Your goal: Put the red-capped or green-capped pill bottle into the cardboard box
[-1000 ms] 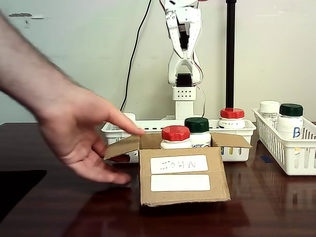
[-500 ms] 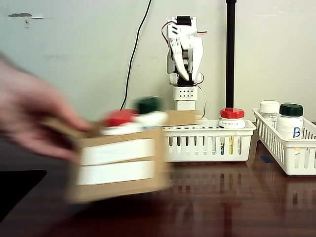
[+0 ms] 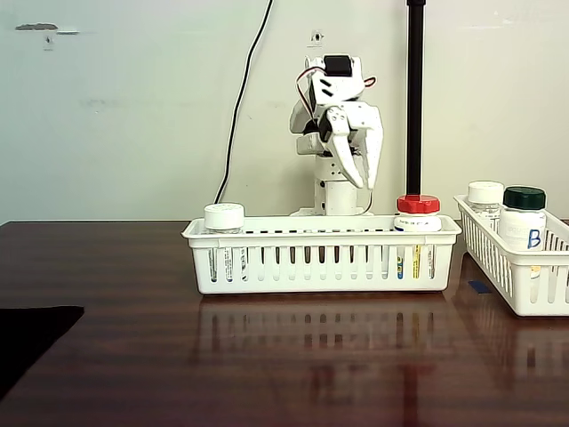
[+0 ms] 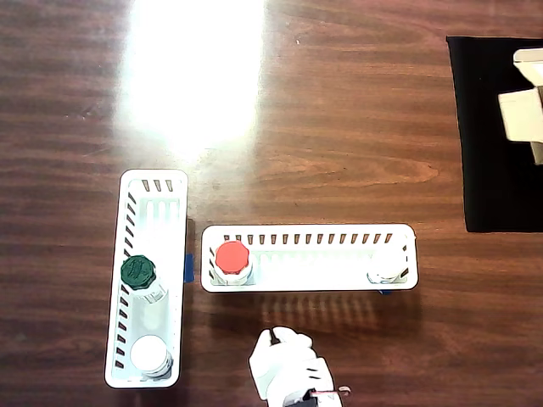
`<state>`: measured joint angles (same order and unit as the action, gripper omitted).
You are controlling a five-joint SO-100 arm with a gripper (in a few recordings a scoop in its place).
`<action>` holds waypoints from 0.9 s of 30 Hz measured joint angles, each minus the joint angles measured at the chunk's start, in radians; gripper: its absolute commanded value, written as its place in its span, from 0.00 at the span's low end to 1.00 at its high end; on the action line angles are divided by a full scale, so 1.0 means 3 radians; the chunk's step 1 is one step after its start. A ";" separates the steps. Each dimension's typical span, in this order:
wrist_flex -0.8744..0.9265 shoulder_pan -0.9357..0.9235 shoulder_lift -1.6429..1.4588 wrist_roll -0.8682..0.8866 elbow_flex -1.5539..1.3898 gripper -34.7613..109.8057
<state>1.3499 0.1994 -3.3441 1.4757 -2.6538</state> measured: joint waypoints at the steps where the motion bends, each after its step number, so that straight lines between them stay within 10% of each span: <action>1: -0.0102 0.0041 0.0000 -0.0005 -0.0092 0.25; 14: -0.0844 0.0199 0.0000 0.0470 -0.1023 0.25; 27: -0.0685 0.0092 -0.0031 -0.0879 -0.1028 0.25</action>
<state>1.1443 0.2270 -3.3533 1.2118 -2.9621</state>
